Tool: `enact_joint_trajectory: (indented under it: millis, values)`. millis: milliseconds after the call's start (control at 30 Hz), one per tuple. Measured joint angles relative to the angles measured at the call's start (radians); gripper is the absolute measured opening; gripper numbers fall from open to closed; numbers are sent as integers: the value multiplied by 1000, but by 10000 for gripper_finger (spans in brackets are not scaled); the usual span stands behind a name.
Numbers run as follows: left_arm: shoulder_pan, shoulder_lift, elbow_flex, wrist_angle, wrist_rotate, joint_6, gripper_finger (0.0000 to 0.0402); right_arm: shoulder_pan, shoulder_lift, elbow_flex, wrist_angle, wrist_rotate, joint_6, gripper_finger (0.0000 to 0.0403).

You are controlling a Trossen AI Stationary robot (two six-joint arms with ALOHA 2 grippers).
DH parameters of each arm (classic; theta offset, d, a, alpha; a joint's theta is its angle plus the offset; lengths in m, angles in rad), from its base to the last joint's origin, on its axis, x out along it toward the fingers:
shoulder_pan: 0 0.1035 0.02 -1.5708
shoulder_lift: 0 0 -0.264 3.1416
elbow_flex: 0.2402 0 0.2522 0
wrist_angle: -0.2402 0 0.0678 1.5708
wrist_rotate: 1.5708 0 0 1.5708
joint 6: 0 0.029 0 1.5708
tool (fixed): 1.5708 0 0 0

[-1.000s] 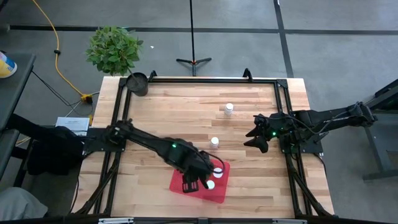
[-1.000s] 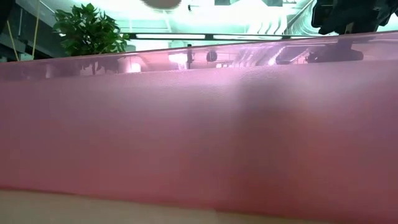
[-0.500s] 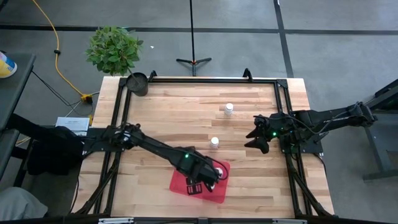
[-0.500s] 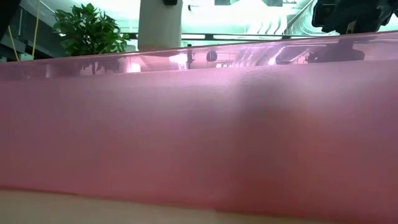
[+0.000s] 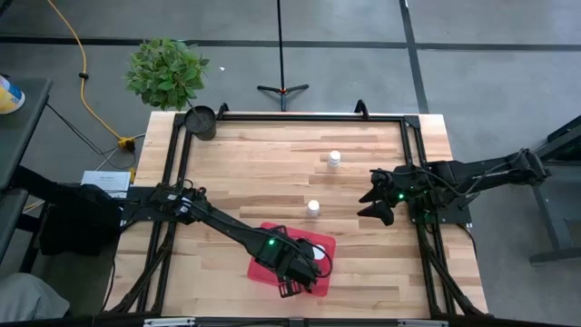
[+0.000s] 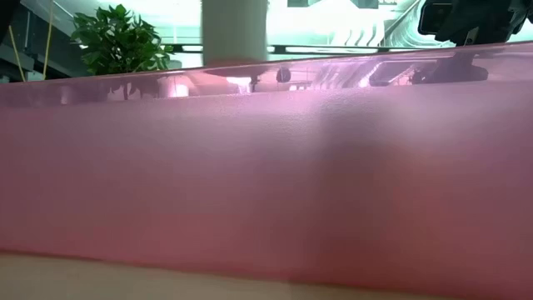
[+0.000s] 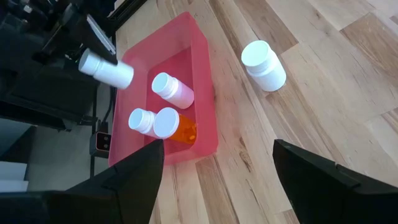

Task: Pick and place pill bottles into a basket
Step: Put the white medicine bottle into the red container

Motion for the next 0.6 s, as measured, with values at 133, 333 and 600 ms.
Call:
enact_joint_trajectory:
  millis: [133, 333, 600]
  values:
    - [-1, 4, -34, 44, 0, -35, 214, 0, 0, 0, 0, -6, -7, 291]
    - [-16, 4, -145, 140, 28, -85, 210, 16, 0, 0, 0, -1, -8, 291]
    - [-19, 2, -275, 314, 50, -133, 214, 84, 0, 0, -1, 53, -8, 291]
